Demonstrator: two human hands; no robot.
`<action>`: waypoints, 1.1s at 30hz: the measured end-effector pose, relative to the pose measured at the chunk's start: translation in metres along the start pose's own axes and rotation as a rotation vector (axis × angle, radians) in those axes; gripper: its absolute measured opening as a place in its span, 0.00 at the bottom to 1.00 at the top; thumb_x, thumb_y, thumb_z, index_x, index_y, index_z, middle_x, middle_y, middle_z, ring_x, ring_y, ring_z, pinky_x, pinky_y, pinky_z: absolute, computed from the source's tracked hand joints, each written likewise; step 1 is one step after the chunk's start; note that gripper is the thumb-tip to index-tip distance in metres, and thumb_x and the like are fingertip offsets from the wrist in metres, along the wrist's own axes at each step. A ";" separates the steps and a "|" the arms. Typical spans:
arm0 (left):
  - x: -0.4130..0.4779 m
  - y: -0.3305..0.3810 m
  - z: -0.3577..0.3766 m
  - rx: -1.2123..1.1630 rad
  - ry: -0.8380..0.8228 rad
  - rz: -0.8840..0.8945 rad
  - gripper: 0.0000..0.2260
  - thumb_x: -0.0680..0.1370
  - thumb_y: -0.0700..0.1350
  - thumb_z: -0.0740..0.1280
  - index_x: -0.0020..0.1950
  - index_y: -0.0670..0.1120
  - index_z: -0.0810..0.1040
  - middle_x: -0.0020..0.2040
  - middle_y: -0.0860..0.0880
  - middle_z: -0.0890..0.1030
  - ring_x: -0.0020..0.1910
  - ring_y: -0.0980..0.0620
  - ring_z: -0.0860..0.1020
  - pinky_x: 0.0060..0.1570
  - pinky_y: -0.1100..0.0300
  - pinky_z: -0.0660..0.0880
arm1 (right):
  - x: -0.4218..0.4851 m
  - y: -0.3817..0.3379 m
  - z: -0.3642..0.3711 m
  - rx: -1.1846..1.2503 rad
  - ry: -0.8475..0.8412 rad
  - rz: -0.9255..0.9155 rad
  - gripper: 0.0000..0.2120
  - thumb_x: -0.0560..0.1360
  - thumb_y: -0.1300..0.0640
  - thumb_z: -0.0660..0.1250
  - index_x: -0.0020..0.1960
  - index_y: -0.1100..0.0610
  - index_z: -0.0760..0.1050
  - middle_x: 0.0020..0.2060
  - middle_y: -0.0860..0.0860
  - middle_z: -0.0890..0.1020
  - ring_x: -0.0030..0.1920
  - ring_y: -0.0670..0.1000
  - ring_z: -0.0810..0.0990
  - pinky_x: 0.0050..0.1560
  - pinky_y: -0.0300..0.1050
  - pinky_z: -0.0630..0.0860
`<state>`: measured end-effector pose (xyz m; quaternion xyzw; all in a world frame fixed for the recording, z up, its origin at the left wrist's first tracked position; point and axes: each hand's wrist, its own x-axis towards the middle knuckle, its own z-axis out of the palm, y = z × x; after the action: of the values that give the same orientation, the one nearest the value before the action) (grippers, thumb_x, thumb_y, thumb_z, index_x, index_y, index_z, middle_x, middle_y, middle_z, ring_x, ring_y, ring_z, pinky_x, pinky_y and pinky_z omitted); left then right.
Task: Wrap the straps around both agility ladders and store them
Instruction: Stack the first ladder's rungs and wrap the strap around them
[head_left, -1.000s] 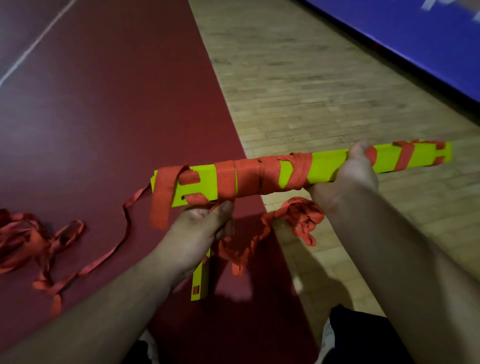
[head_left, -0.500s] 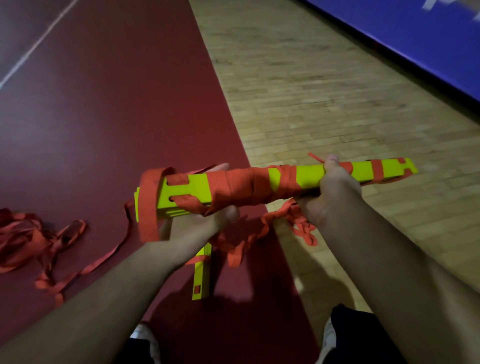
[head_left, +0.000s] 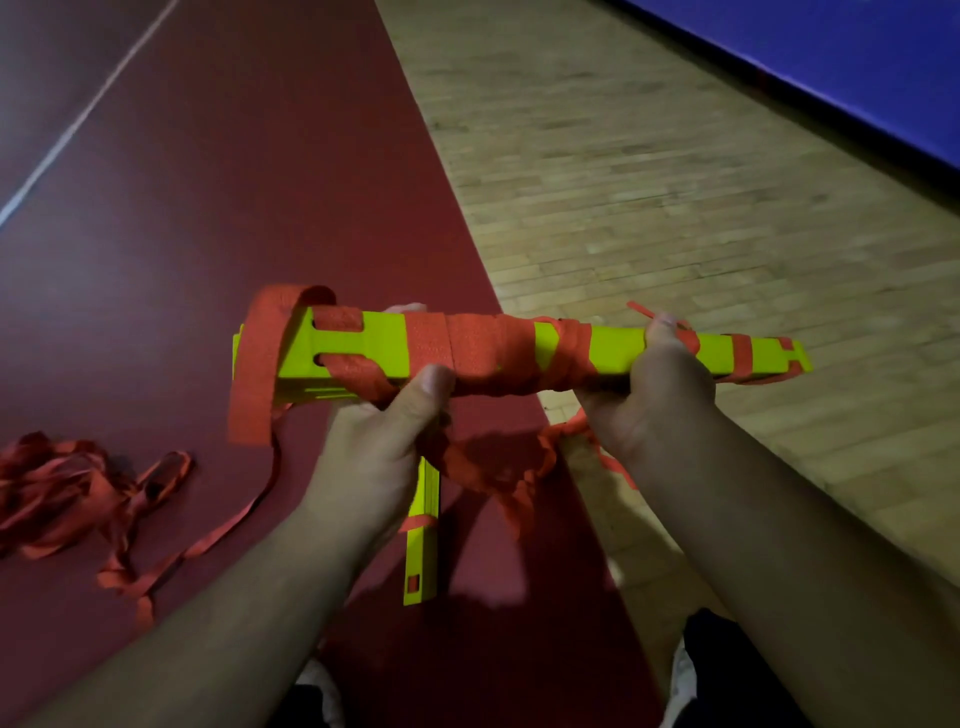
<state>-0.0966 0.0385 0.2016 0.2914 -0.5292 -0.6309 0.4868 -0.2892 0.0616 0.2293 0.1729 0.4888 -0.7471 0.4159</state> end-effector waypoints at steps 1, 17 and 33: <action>0.001 0.000 -0.003 0.084 -0.004 0.005 0.35 0.62 0.72 0.74 0.54 0.45 0.77 0.37 0.58 0.80 0.39 0.59 0.78 0.50 0.58 0.75 | -0.001 -0.001 0.000 0.002 0.006 -0.001 0.13 0.80 0.46 0.68 0.47 0.54 0.71 0.50 0.57 0.83 0.44 0.56 0.85 0.47 0.62 0.83; 0.013 0.019 -0.006 0.257 -0.256 0.160 0.12 0.72 0.49 0.75 0.51 0.64 0.82 0.44 0.63 0.83 0.44 0.64 0.81 0.48 0.69 0.75 | -0.011 -0.016 0.000 -0.073 0.048 -0.011 0.16 0.79 0.45 0.69 0.58 0.54 0.70 0.50 0.57 0.81 0.45 0.58 0.83 0.40 0.62 0.83; 0.023 0.029 0.001 0.275 0.218 0.136 0.02 0.73 0.46 0.73 0.41 0.50 0.82 0.37 0.57 0.83 0.37 0.58 0.80 0.43 0.61 0.75 | 0.008 -0.002 -0.012 -0.508 -0.248 0.095 0.17 0.82 0.46 0.59 0.62 0.58 0.74 0.43 0.63 0.82 0.34 0.59 0.85 0.32 0.48 0.83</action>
<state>-0.0970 0.0189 0.2329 0.3853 -0.5730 -0.4830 0.5385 -0.2973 0.0685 0.2197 -0.0069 0.5971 -0.5959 0.5370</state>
